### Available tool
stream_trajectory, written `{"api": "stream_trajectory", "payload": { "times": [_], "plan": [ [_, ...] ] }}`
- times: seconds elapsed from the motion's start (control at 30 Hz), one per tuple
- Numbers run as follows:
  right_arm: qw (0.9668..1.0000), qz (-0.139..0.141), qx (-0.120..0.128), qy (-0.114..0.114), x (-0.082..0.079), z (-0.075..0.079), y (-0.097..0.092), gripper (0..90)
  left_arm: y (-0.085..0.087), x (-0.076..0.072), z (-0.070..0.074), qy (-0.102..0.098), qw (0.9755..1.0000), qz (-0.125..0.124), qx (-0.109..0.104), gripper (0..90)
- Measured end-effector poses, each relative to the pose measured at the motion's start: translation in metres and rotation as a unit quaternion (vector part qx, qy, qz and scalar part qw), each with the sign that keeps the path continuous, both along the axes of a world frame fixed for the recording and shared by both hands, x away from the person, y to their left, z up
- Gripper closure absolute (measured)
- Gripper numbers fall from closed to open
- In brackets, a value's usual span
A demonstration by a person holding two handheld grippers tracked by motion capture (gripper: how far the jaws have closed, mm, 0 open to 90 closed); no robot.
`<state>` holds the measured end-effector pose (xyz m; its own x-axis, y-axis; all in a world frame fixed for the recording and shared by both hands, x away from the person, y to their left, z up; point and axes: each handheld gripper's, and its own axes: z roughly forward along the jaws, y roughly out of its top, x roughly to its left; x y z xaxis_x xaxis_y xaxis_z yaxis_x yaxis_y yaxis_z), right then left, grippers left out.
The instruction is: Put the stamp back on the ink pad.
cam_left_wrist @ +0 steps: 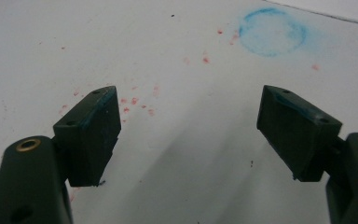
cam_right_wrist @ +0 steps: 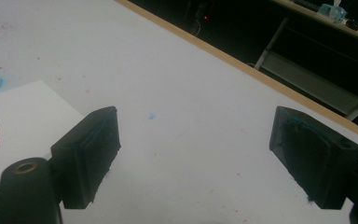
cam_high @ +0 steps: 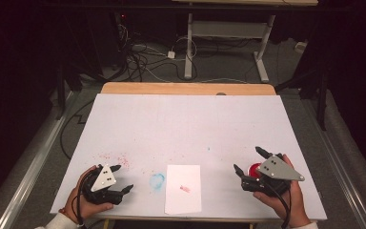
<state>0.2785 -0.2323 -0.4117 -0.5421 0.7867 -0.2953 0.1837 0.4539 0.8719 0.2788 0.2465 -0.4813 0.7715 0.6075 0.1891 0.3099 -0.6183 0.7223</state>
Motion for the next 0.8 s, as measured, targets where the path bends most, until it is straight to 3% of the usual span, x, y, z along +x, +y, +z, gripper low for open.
{"api": "stream_trajectory", "payload": {
  "times": [0.6,0.67,0.8],
  "plan": [
    [1.0,-0.006,0.003,-0.007,-0.006,-0.019,-0.014,17.3,-0.004,-0.001,0.003,-0.011,0.9999,-0.001,-0.007,19.8],
    [0.9999,-0.008,0.011,-0.007,-0.007,-0.022,-0.015,17.3,-0.004,-0.002,0.004,-0.013,0.9999,-0.001,-0.008,19.5],
    [1.0,-0.005,-0.005,0.0,-0.007,-0.029,-0.014,16.5,-0.005,-0.003,0.005,-0.018,0.9998,0.004,-0.009,19.3]
  ]
}}
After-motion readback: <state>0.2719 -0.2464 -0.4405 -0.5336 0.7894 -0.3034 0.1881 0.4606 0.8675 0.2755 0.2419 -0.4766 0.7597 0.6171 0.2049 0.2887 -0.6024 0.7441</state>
